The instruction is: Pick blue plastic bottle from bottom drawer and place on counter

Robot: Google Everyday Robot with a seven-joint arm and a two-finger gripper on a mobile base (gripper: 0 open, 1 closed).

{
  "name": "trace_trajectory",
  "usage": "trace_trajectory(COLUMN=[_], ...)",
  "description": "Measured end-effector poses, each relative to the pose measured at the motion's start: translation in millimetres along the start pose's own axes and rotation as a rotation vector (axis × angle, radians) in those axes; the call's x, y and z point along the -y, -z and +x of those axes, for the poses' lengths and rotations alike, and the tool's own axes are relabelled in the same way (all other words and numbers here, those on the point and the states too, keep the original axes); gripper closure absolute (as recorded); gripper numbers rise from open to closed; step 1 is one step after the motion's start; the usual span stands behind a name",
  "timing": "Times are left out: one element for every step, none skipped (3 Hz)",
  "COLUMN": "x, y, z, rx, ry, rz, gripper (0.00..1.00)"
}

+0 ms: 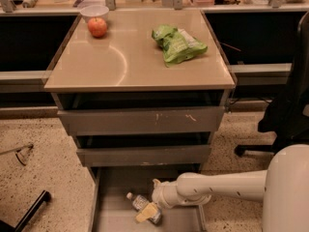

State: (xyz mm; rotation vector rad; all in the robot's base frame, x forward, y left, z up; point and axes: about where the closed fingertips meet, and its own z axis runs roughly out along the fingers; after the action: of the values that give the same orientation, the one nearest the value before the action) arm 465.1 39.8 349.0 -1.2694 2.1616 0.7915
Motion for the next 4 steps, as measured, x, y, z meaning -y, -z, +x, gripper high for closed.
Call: trace_trajectory(x=[4,4,10,25], y=[-36,-36,-62,-93], z=[22,22,25,30], rx=[0.048,0.048,0.05,0.044], ry=[-0.041,-0.041,-0.05,-0.066], rz=[0.02,0.02,0.037,0.096], gripper=[0.0,0.0,0.0,0.0])
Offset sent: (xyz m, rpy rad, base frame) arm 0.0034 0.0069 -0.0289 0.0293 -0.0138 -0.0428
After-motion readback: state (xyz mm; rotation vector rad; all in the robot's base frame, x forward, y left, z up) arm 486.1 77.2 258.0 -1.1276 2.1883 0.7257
